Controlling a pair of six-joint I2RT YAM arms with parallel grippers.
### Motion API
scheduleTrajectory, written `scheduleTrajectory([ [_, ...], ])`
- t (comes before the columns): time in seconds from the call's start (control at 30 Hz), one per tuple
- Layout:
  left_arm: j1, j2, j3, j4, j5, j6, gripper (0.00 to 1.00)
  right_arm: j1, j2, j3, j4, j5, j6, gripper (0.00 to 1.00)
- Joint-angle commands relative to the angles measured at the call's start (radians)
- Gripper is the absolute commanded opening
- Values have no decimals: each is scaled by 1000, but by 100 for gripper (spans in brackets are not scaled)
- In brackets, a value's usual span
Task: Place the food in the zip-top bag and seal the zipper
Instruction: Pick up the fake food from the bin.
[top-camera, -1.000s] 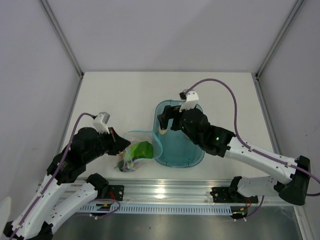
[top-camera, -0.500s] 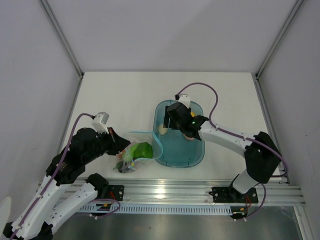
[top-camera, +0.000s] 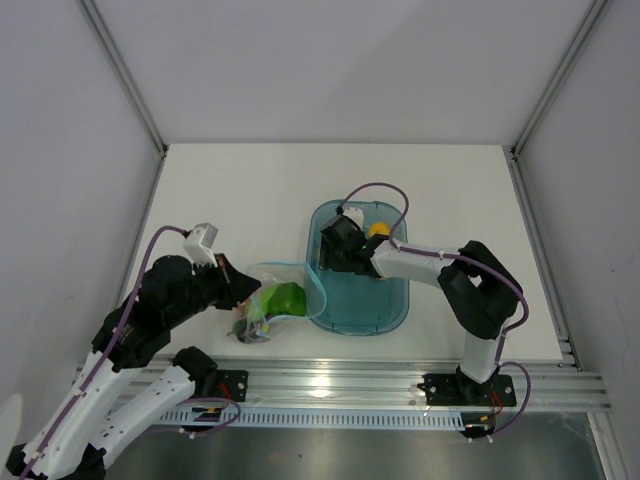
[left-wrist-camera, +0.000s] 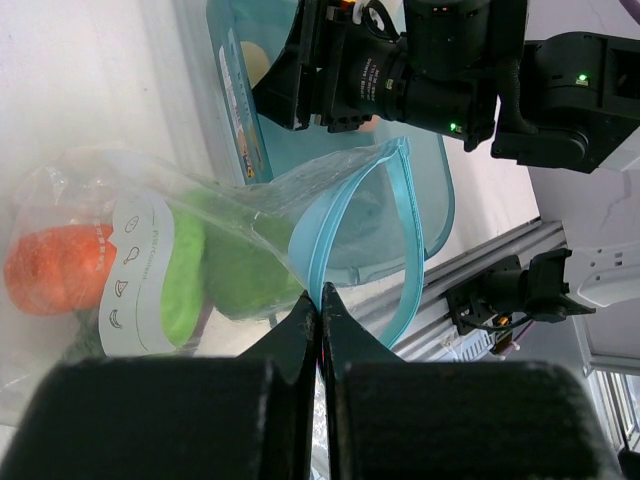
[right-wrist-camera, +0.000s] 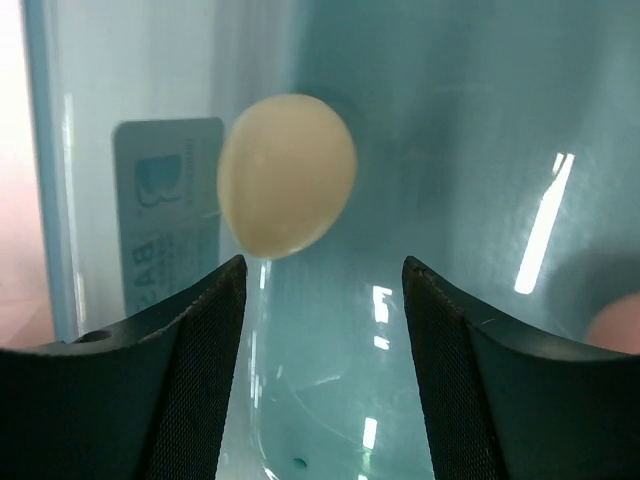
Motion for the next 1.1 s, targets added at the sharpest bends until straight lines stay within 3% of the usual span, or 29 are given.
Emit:
scheduleTrajectory([
  [0.0, 1, -1, 4, 46, 3, 11, 1, -6, 4, 7, 121, -24, 18, 65],
  [0.47, 1, -1, -13, 60, 3, 16, 1, -49, 56, -19, 218, -62, 23, 69],
  [1.07, 1, 3, -19, 67, 7, 11, 1, -69, 91, -47, 349, -111, -19, 61],
])
